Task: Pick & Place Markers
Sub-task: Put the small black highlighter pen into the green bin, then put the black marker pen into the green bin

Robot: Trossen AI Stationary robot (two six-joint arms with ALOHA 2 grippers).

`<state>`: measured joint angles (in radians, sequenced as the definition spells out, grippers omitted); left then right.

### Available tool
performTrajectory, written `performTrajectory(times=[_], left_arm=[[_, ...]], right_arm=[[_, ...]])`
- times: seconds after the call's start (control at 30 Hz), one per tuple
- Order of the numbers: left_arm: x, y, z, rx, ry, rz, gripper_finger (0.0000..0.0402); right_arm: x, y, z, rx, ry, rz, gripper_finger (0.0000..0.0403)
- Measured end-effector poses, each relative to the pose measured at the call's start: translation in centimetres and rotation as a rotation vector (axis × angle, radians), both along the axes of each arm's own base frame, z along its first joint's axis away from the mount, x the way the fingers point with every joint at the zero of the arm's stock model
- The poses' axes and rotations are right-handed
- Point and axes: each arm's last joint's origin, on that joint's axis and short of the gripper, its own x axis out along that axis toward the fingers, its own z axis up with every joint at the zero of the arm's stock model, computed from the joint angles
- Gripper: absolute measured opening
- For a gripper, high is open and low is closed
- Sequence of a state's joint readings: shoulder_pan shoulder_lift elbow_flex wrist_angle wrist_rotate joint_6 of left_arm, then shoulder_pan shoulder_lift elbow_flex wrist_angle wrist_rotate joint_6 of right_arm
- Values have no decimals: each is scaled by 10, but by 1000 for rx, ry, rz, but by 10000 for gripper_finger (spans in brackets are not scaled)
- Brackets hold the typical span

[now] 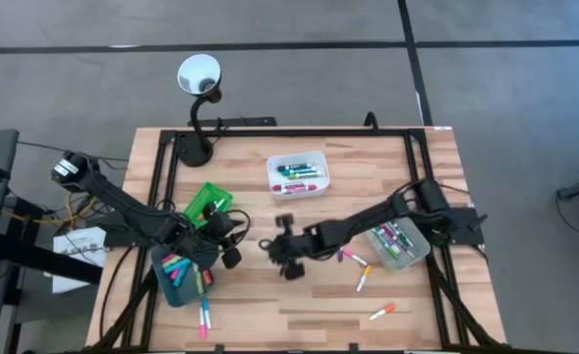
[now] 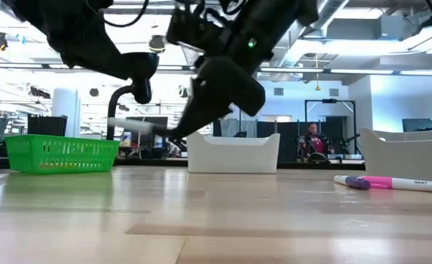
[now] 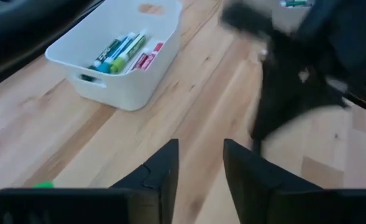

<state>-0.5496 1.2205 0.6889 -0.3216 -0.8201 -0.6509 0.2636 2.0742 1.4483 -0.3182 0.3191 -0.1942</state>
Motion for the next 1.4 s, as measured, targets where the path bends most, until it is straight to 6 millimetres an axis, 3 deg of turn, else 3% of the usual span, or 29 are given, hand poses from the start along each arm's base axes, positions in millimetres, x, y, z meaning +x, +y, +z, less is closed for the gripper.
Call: performTrajectory(times=[0.17,0.3,0.47,0.73,0.93,1.07,1.2,1.4], left_arm=[[8,10,-7,24,-14,-57,163],[14,23,-15,105,7,-136,198],[12,42,-33,-20,51,-124,220],[10,47,-43,-219,100,-162,223],[7,53,-18,-239,341,-56,223],[4,55,-3,-441,446,16,223],[2,49,-12,-606,510,63,215],[8,41,-39,-596,651,100,186]], right_arm=[[-2,-22,15,-63,-20,-120,10],[0,-30,11,-63,2,-110,1],[2,-33,8,-59,-1,-113,5],[2,-33,8,-60,3,-114,4],[0,-33,7,-65,23,-113,1],[-1,-33,6,-69,41,-113,1],[-3,-34,6,-75,62,-112,1],[-4,-34,5,-77,74,-111,2]])
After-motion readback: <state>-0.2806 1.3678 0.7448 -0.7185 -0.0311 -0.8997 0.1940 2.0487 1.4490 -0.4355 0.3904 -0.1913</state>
